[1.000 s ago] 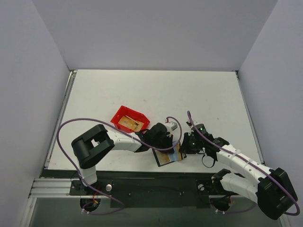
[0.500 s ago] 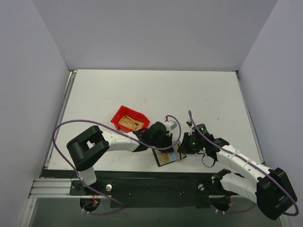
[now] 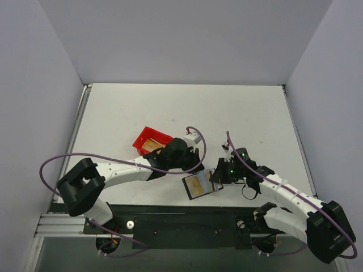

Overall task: Put the credit cards into the card holder
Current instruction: Insert the credit card into the card holder.

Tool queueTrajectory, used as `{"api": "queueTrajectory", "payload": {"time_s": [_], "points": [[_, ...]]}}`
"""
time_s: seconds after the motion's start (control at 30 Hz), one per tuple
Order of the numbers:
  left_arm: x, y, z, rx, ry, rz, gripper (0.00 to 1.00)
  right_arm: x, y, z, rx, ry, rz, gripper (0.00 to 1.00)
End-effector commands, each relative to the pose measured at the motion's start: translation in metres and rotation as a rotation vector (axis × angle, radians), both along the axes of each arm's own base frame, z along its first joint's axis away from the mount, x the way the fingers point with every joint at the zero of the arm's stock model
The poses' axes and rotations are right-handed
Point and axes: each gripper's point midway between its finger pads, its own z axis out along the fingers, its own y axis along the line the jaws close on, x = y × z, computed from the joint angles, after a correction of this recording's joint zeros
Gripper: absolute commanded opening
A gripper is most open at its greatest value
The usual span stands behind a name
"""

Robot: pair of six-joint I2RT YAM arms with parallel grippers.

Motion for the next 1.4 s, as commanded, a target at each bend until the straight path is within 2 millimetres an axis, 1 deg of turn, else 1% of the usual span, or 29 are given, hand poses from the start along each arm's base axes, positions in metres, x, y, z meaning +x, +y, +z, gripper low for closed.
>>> {"api": "queueTrajectory", "payload": {"time_s": [0.0, 0.13, 0.33, 0.43, 0.57, 0.63, 0.67, 0.7, 0.8, 0.9, 0.93, 0.97, 1.0, 1.07, 1.1, 1.13, 1.17, 1.27, 1.37], "points": [[0.012, 0.02, 0.007, -0.005, -0.027, 0.057, 0.02, 0.002, 0.018, 0.018, 0.111, -0.045, 0.06, 0.0], [0.018, 0.03, 0.004, 0.001, -0.022, 0.082, 0.02, 0.0, 0.027, 0.022, 0.15, -0.044, 0.098, 0.0], [0.018, 0.034, 0.003, 0.003, -0.018, 0.091, 0.02, -0.004, 0.037, 0.02, 0.165, -0.017, 0.146, 0.0], [0.019, 0.036, 0.002, 0.004, -0.017, 0.098, 0.02, -0.003, 0.039, 0.017, 0.154, -0.005, 0.153, 0.0], [0.016, 0.035, -0.001, 0.006, -0.008, 0.088, 0.02, -0.001, 0.035, 0.007, 0.103, 0.019, 0.132, 0.0], [0.016, 0.035, -0.005, 0.014, 0.001, 0.084, 0.02, 0.001, 0.031, 0.004, 0.071, 0.021, 0.118, 0.0], [0.014, 0.036, -0.009, 0.024, 0.009, 0.081, 0.02, 0.003, 0.03, 0.005, 0.066, 0.015, 0.118, 0.0], [0.012, 0.037, -0.013, 0.033, 0.018, 0.079, 0.0, 0.003, 0.028, 0.004, 0.048, 0.013, 0.12, 0.0], [0.005, 0.046, -0.026, 0.057, 0.049, 0.093, 0.0, 0.009, 0.025, 0.01, 0.023, -0.006, 0.125, 0.0], [0.0, 0.058, -0.037, 0.089, 0.064, 0.121, 0.0, 0.011, 0.02, 0.011, 0.009, 0.004, 0.125, 0.0], [-0.002, 0.062, -0.043, 0.105, 0.075, 0.129, 0.0, 0.011, 0.023, 0.013, 0.022, 0.009, 0.137, 0.0], [-0.004, 0.065, -0.045, 0.114, 0.076, 0.136, 0.0, 0.013, 0.022, 0.014, 0.025, 0.009, 0.138, 0.0], [-0.006, 0.069, -0.05, 0.127, 0.081, 0.14, 0.0, 0.008, 0.02, 0.01, 0.016, 0.049, 0.145, 0.0], [-0.008, 0.073, -0.053, 0.134, 0.075, 0.155, 0.0, 0.008, 0.021, 0.008, 0.015, 0.072, 0.157, 0.0], [-0.009, 0.074, -0.051, 0.126, 0.07, 0.157, 0.0, 0.008, 0.021, 0.007, 0.014, 0.074, 0.163, 0.0], [-0.01, 0.077, -0.054, 0.132, 0.069, 0.164, 0.0, 0.008, 0.021, 0.006, 0.013, 0.083, 0.168, 0.0], [-0.009, 0.078, -0.052, 0.125, 0.064, 0.167, 0.0, 0.008, 0.021, 0.005, 0.013, 0.085, 0.169, 0.0], [-0.01, 0.079, -0.055, 0.13, 0.067, 0.173, 0.0, 0.008, 0.021, 0.002, 0.015, 0.094, 0.17, 0.0], [-0.012, 0.077, -0.06, 0.133, 0.086, 0.162, 0.0, 0.007, 0.022, 0.001, 0.029, 0.103, 0.175, 0.0]]}}
